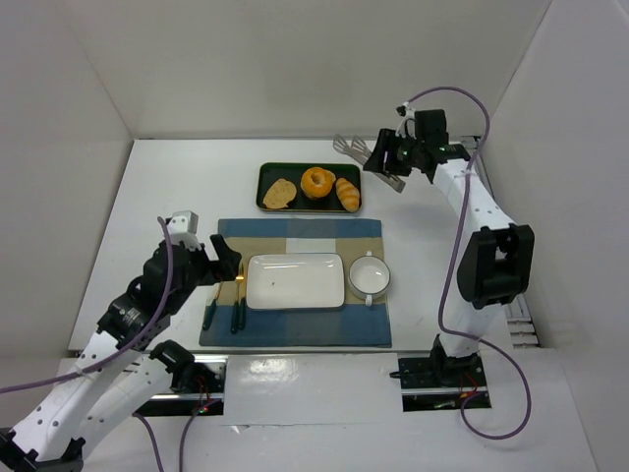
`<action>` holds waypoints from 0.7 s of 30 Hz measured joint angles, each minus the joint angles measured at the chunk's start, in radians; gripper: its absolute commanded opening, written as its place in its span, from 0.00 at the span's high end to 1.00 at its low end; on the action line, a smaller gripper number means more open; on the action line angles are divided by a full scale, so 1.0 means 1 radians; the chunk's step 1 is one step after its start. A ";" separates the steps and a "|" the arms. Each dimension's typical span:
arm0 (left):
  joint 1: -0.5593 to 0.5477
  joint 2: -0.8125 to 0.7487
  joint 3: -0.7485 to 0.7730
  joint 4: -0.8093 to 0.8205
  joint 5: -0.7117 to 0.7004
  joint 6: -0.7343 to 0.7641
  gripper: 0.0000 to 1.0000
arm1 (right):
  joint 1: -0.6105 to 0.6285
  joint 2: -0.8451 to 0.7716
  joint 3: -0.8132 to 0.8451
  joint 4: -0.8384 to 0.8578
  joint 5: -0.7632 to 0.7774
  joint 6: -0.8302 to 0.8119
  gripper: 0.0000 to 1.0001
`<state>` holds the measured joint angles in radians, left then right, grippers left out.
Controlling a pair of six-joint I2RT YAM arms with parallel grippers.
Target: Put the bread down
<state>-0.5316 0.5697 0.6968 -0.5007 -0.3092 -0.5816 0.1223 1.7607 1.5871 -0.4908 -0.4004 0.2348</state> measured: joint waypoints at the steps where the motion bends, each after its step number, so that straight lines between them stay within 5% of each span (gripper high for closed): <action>1: 0.000 0.002 0.000 0.002 0.000 0.000 0.00 | 0.007 0.006 -0.001 0.001 -0.013 -0.003 0.40; 21: 0.000 0.011 0.000 0.007 0.000 0.002 0.00 | 0.093 0.174 0.052 -0.024 -0.029 -0.050 0.41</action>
<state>-0.5316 0.5808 0.6968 -0.4938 -0.3096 -0.5797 0.2157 1.9347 1.6390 -0.5148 -0.4290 0.1844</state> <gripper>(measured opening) 1.001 0.596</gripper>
